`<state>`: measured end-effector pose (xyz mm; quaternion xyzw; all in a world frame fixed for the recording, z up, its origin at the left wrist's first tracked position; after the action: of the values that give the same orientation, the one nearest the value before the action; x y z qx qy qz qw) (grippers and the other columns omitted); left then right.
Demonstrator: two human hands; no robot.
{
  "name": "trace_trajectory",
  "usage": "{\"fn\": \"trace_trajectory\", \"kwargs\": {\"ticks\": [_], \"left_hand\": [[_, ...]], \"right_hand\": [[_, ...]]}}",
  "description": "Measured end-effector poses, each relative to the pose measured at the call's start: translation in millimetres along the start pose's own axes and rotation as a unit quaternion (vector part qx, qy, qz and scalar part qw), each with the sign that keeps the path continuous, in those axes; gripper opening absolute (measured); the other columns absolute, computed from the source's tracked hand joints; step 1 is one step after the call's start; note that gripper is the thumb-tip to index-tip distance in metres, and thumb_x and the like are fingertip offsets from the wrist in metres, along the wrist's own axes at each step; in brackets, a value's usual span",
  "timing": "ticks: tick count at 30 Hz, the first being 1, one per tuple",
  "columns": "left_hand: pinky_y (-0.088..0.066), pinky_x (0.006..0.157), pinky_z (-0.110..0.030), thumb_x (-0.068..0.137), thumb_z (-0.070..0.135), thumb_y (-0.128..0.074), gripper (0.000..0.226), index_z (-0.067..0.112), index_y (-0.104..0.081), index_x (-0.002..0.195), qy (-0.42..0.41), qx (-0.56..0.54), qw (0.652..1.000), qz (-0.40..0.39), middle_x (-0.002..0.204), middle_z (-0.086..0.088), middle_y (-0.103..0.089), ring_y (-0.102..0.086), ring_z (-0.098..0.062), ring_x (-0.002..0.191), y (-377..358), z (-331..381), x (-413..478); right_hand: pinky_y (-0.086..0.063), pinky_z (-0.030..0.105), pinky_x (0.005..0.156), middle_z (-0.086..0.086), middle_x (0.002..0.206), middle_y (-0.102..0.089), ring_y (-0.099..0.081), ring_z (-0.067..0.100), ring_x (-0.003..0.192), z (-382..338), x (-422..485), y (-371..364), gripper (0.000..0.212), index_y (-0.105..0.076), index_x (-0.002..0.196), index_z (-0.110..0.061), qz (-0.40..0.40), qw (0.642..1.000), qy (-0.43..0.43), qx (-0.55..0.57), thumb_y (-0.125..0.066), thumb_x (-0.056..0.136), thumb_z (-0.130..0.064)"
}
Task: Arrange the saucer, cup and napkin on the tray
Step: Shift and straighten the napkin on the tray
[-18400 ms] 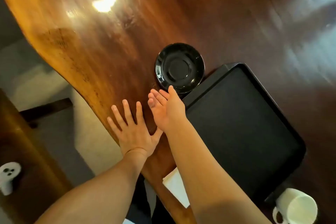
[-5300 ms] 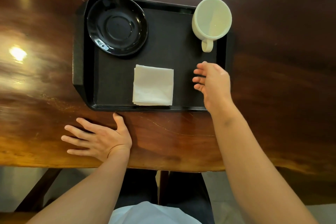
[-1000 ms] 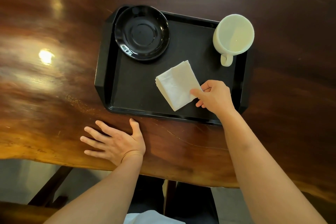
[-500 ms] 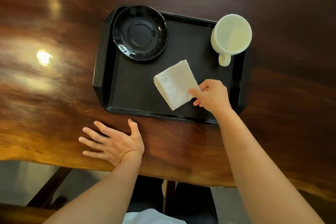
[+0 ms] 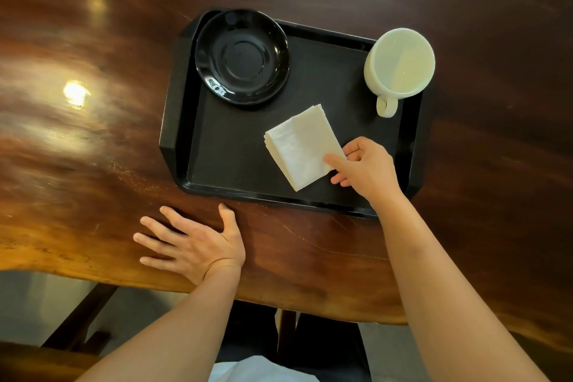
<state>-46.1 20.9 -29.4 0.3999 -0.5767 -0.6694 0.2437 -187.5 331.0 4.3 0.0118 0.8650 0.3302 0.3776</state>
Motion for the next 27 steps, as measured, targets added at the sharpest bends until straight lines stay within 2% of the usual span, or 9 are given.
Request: {"fn": "trace_trajectory", "kwargs": {"ticks": [2,4,6,8,12,17,21,27], "left_hand": [[-0.004,0.122,-0.067,0.084,0.073,-0.034,0.099,0.011,-0.017,0.160,0.000,0.001,1.000,0.001,0.169,-0.022,-0.011,-0.004,-0.046,0.156,0,0,0],[-0.003,0.122,-0.067,0.084,0.073,-0.034,0.099,0.011,-0.017,0.160,0.000,0.000,1.000,0.002,0.169,-0.022,-0.011,-0.004,-0.046,0.156,0,0,0],[-0.003,0.122,-0.067,0.084,0.073,-0.033,0.099,0.011,-0.017,0.160,0.000,0.000,1.000,0.002,0.169,-0.022,-0.012,-0.004,-0.046,0.156,0,0,0],[-0.003,0.122,-0.067,0.084,0.073,-0.032,0.099,0.010,-0.018,0.160,-0.001,0.000,1.000,0.002,0.169,-0.022,-0.012,-0.004,-0.046,0.156,0,0,0],[-0.003,0.122,-0.067,0.085,0.073,-0.034,0.098,0.010,-0.017,0.159,-0.006,0.004,1.000,0.005,0.169,-0.023,-0.012,-0.004,-0.047,0.156,0,-1,0],[-0.004,0.122,-0.067,0.085,0.073,-0.033,0.098,0.010,-0.018,0.159,-0.005,0.003,1.000,0.005,0.169,-0.023,-0.012,-0.004,-0.047,0.156,0,0,0],[-0.004,0.122,-0.067,0.085,0.073,-0.033,0.098,0.010,-0.018,0.159,-0.005,0.003,1.000,0.003,0.169,-0.023,-0.012,-0.004,-0.047,0.156,0,0,0],[-0.003,0.122,-0.068,0.085,0.072,-0.033,0.099,0.009,-0.018,0.159,-0.008,-0.001,1.000,0.003,0.169,-0.023,-0.011,-0.003,-0.047,0.156,1,0,0]], "right_hand": [[-0.060,0.028,0.065,0.001,0.082,-0.072,-0.071,0.013,0.063,1,-3,0,0.034,-0.059,0.105,-0.020,0.002,1.000,0.002,0.002,-0.078,0.084,-0.038],[-0.054,0.023,0.065,-0.001,0.086,-0.068,-0.067,0.012,0.069,1,-7,3,0.040,-0.057,0.112,-0.021,0.046,0.999,0.016,-0.006,-0.079,0.083,-0.038],[-0.047,0.018,0.069,-0.003,0.095,-0.063,-0.063,0.013,0.083,-4,-17,10,0.043,-0.059,0.117,-0.020,0.125,0.990,0.051,-0.028,-0.080,0.082,-0.035],[-0.041,0.016,0.075,-0.001,0.108,-0.059,-0.056,0.016,0.101,-14,-29,8,0.042,-0.062,0.119,-0.019,0.164,0.980,0.099,-0.052,-0.080,0.082,-0.028],[-0.041,0.026,0.092,0.005,0.132,-0.049,-0.038,0.024,0.122,-33,-44,-31,0.054,-0.059,0.131,-0.019,0.084,0.969,0.199,-0.124,-0.080,0.081,-0.018],[-0.050,0.043,0.098,0.007,0.141,-0.042,-0.036,0.029,0.126,-41,-37,-41,0.063,-0.054,0.137,-0.019,0.075,0.964,0.188,-0.174,-0.081,0.080,-0.017],[-0.041,0.042,0.105,0.007,0.152,-0.032,-0.026,0.030,0.135,-49,-38,-45,0.068,-0.045,0.143,-0.020,0.053,0.951,0.194,-0.236,-0.078,0.083,-0.020],[-0.038,0.042,0.109,0.008,0.158,-0.024,-0.019,0.031,0.139,-50,-39,-48,0.068,-0.041,0.144,-0.018,0.042,0.945,0.188,-0.263,-0.075,0.085,-0.020]]}}
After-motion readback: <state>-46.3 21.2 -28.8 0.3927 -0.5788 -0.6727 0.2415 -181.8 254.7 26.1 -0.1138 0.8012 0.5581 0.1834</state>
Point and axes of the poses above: each hand's wrist, its own x-axis towards the middle knuckle, its own y-axis out of the back of the hand, z = x × y, the point moved 8 cm from there along x, towards the middle knuckle
